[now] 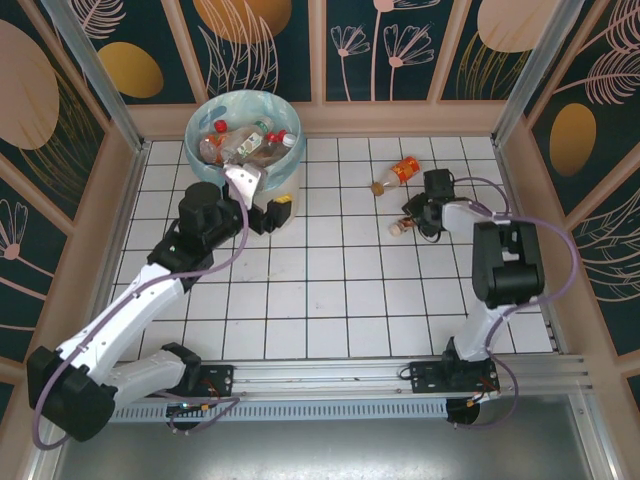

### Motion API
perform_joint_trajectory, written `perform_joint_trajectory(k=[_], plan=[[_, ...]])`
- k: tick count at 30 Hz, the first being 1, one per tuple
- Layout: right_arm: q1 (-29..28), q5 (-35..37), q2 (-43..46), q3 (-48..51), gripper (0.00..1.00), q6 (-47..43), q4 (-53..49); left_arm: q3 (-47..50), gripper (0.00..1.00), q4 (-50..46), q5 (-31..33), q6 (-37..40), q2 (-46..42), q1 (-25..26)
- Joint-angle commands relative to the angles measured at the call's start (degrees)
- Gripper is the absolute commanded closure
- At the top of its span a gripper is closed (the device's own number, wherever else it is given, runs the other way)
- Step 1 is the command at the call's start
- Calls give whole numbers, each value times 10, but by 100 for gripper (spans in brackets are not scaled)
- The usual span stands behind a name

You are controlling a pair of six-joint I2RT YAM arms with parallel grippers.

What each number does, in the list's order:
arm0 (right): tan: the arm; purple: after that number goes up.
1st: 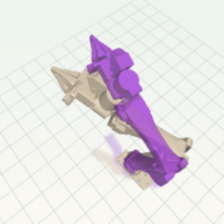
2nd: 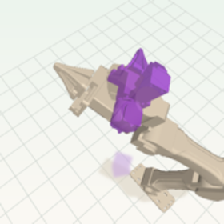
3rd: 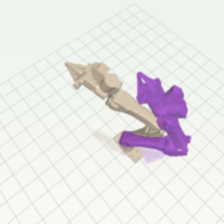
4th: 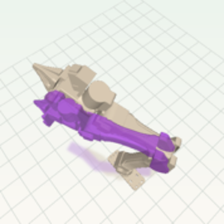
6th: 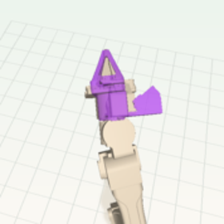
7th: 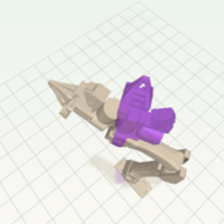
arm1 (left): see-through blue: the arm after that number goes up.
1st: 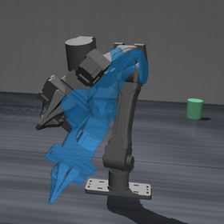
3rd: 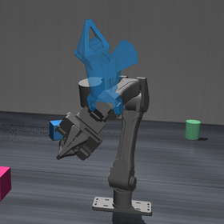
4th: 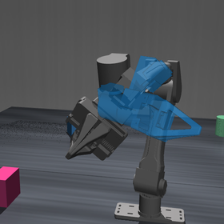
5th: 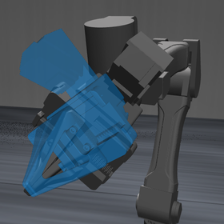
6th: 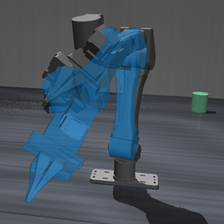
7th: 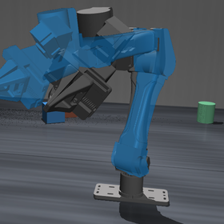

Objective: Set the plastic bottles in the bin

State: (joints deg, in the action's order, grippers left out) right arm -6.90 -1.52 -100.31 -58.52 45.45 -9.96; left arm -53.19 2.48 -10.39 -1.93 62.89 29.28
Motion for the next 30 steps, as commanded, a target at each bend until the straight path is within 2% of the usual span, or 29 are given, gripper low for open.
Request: perform_joint_trajectory(k=[1,6,9,14,21,26,30], plan=[[-18,-2,103,42,50,-39,16,-58,19,-23,-27,-66,16,1],[-91,-10,252,104,52,-98,36,-102,19,-24,-82,-139,45,1],[-155,-40,351,134,57,-139,89,-134,18,-33,-115,-184,72,1],[-239,-97,452,140,58,-187,162,-157,14,-4,-201,-237,107,0],[-315,-182,469,93,61,-248,193,-136,6,121,-320,-308,103,2],[-337,-231,443,48,62,-279,196,-147,5,139,-409,-329,109,8],[-356,-254,418,16,62,-303,192,-148,5,111,-425,-311,108,12]])
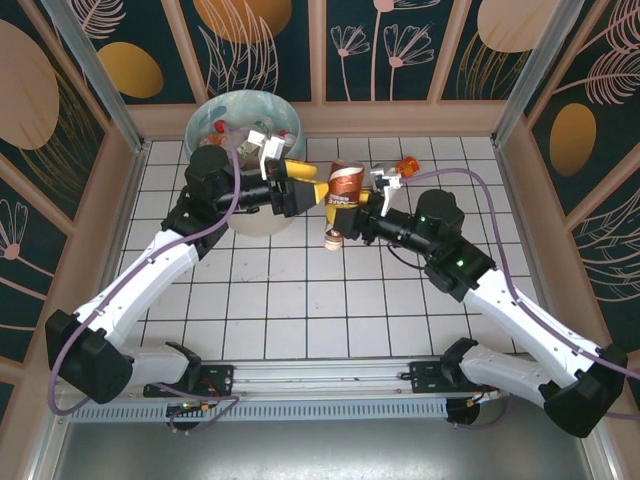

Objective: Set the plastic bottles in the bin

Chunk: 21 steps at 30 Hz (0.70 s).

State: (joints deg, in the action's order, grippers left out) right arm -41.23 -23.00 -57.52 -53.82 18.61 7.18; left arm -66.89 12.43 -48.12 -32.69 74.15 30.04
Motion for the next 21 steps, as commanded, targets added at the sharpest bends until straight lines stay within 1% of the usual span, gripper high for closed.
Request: perform_joint_trajectory(k=[1,6,10,11,15,16,18,19,20,21], plan=[[-17,-46,-16,-37,62,-40,19,-10,5,12,-52,-3,-6,5],[-34,-70,-49,-65,63,-54,-8,-12,5,26,-82,-2,-10,13],[-57,-68,-67,-82,63,-69,-23,-17,9,15,-71,5,-8,13],[-62,-66,-70,-85,63,-72,-28,-17,11,12,-65,7,-8,13],[-67,-47,-69,-82,62,-79,-36,-22,25,-11,-29,38,-14,13],[-68,-40,-66,-79,60,-79,-36,-24,28,-14,-24,42,-16,13],[-67,-16,-59,-75,52,-77,-36,-28,33,-15,-14,45,-23,13],[-68,-4,-55,-74,48,-77,-37,-29,35,-13,-7,44,-26,13],[-69,15,-51,-72,41,-77,-36,-32,37,-12,4,44,-31,13],[-69,40,-46,-70,33,-76,-35,-35,41,-12,23,45,-37,13]])
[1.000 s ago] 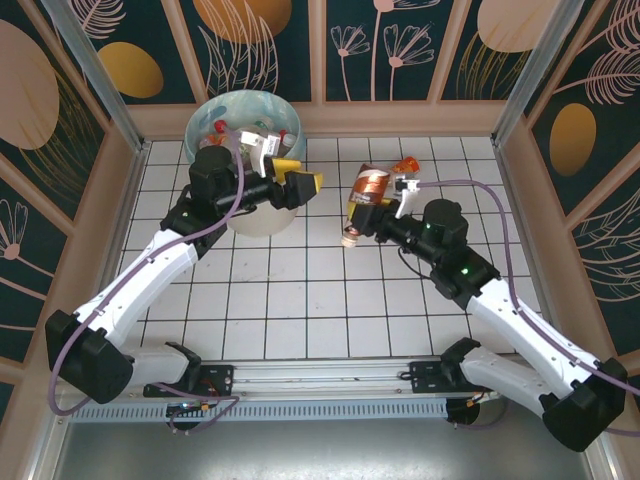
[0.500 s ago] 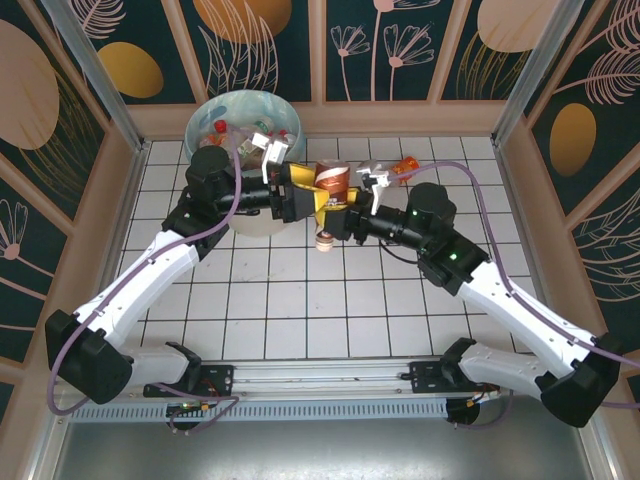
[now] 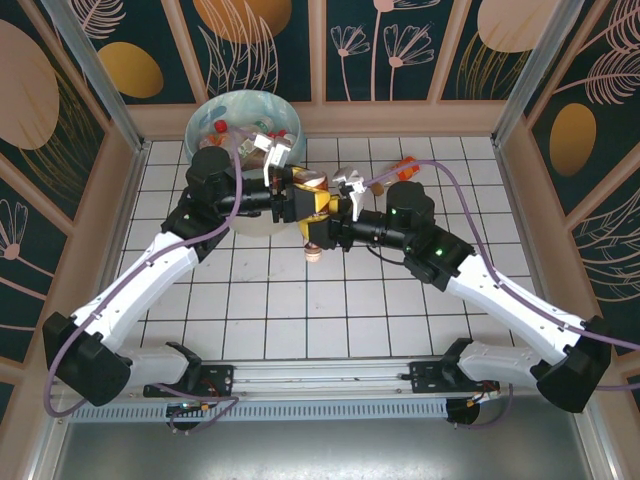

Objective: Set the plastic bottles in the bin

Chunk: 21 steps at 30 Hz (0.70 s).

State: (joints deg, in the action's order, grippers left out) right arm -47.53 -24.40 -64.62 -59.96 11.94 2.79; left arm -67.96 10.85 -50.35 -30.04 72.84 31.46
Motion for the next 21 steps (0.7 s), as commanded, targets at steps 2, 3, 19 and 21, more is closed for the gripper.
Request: perform_joint_trajectory(k=[2,3,19,21], plan=[[-6,104,37,-3,23,-5,15,-30,45,3,87,18,-34,-1],[-6,126,45,1,21,-6,22,-37,46,-3,113,20,-39,-2],[-6,281,98,11,15,-28,1,-508,52,-418,691,274,197,-20],[-6,284,98,1,15,-31,-17,-578,52,-463,719,294,258,-22]])
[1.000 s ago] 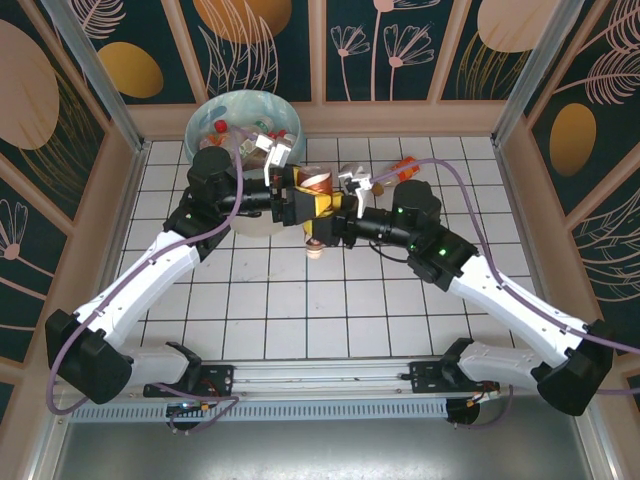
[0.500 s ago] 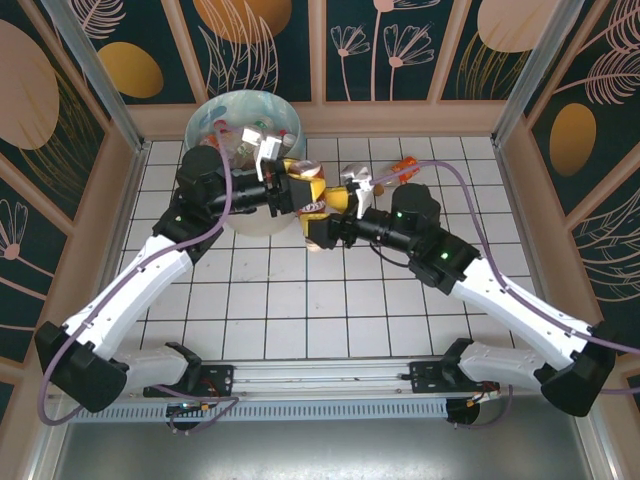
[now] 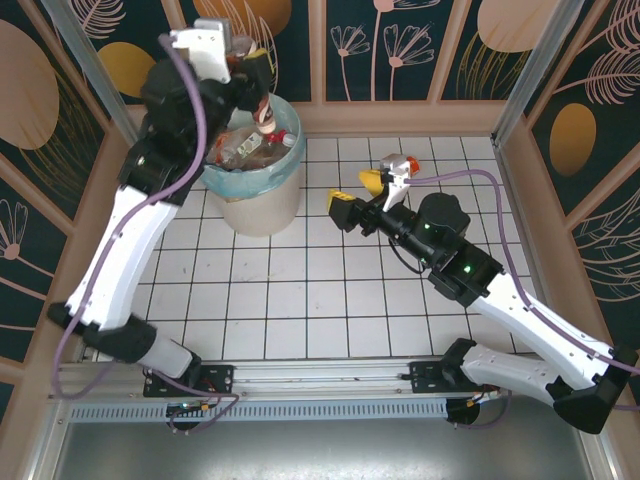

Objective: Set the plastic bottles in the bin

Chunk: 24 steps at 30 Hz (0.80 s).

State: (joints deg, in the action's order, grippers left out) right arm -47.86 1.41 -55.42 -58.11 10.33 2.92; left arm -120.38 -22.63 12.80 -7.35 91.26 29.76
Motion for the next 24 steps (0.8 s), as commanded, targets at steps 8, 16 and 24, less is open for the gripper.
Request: perform_joint_trajectory(k=[8,16,24], plan=[[-3,48,17,-16,14,-13,-49,-151,48,-195,122,86,208,-11],[-3,52,8,-16,14,-14,-52,-127,22,-193,132,88,221,-13],[-3,38,-15,-22,14,-14,-50,-89,40,-169,138,94,200,-16]])
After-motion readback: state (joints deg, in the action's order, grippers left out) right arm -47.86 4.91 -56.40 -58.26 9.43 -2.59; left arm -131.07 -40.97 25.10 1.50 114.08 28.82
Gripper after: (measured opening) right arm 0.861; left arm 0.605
